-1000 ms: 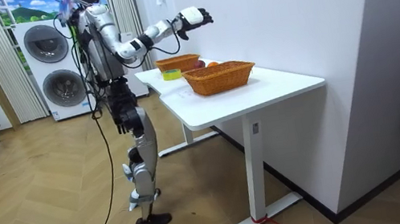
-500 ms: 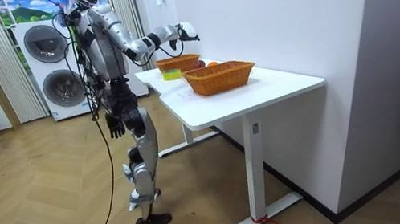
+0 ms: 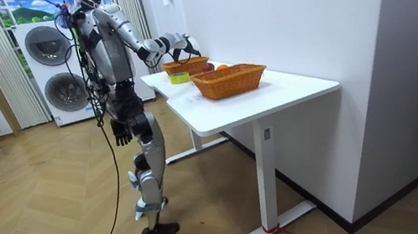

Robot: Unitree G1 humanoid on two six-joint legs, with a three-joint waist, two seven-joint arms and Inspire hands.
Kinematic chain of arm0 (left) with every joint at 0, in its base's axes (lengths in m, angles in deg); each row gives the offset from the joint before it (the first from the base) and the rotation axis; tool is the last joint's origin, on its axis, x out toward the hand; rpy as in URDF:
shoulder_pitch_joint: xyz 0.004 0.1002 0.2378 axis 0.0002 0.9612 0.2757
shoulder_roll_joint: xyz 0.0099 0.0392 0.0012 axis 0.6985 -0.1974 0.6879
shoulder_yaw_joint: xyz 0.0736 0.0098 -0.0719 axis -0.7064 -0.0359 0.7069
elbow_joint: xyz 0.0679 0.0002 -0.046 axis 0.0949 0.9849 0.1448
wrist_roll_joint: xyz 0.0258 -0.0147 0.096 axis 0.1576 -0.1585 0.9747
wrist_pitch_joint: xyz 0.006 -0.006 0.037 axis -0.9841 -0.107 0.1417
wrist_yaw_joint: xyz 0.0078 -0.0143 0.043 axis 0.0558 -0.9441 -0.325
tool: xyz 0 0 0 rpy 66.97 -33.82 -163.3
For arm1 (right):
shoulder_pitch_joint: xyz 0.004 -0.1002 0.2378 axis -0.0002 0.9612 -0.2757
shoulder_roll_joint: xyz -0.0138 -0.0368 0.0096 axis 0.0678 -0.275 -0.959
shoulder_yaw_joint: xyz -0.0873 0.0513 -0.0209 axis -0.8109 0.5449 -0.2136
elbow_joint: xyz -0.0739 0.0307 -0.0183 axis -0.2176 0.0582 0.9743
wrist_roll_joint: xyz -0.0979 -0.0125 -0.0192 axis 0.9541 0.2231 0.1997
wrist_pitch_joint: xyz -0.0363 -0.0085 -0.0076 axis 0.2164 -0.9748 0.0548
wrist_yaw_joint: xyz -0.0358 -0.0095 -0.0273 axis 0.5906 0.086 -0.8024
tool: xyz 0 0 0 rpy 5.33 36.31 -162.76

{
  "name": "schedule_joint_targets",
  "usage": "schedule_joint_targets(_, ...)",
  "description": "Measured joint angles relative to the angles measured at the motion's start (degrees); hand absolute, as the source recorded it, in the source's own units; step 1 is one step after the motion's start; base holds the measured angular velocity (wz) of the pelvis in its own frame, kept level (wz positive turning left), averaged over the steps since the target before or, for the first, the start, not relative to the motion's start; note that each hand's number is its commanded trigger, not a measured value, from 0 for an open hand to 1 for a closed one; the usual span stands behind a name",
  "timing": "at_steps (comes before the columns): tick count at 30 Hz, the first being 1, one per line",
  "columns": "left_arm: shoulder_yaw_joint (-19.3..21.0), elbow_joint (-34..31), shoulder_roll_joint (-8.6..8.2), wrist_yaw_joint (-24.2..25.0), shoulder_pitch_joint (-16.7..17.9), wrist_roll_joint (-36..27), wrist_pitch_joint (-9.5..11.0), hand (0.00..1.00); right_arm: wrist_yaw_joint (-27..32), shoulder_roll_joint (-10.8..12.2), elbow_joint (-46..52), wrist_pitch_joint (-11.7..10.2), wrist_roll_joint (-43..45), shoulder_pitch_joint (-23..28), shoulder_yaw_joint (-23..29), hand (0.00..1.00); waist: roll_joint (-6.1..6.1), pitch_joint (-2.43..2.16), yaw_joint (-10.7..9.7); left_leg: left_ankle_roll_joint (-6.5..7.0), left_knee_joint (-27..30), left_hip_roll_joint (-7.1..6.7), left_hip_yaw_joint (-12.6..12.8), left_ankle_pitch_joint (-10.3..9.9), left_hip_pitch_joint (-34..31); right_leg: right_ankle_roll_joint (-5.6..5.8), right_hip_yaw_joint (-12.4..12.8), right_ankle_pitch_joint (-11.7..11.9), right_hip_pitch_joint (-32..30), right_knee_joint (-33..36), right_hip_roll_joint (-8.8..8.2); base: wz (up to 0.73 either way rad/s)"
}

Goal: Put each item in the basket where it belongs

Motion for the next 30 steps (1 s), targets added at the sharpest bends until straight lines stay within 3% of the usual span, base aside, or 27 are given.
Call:
schedule_joint_targets(7,0.01,0.11,-0.02,0.10,0.20,0.01,-0.02,0.00,0.28,0.63,-1.15,0.03,-0.08,-0.16,0.00,0.00,0.34,0.34,0.29,0.02,0.32,-0.52,-0.21,0.02,0.00,0.00,-0.14,0.00,0.22,-0.02,-0.14,0.01)
schedule_joint_targets(12,0.02,0.10,0.02,0.09,0.26,0.05,-0.02,0.00,0.29,2.27,-2.76,0.04,0.28,-0.17,-0.09,0.00,0.36,0.36,0.52,0.02,0.32,-0.52,-0.21,0.01,-0.04,0.00,-0.08,0.00,0.06,-0.03,-0.16,-0.01)
schedule_joint_targets(16,0.02,0.10,0.02,-0.05,0.35,0.04,-0.10,0.00,0.29,2.29,-2.75,0.14,0.69,-0.17,-0.09,0.00,0.35,0.35,1.00,0.02,0.33,-0.53,-0.22,0.01,-0.26,0.00,-0.12,0.00,-0.26,-0.04,-0.17,-0.02)
schedule_joint_targets(30,0.10,-1.19,-0.19,-0.42,0.41,0.53,-2.81,0.00,0.04,2.31,-4.13,3.62,4.24,-0.24,-1.87,0.00,0.38,0.22,2.62,0.04,0.64,-0.67,-0.91,0.02,-0.76,0.00,-0.30,0.00,-0.31,-0.10,-0.20,0.02)
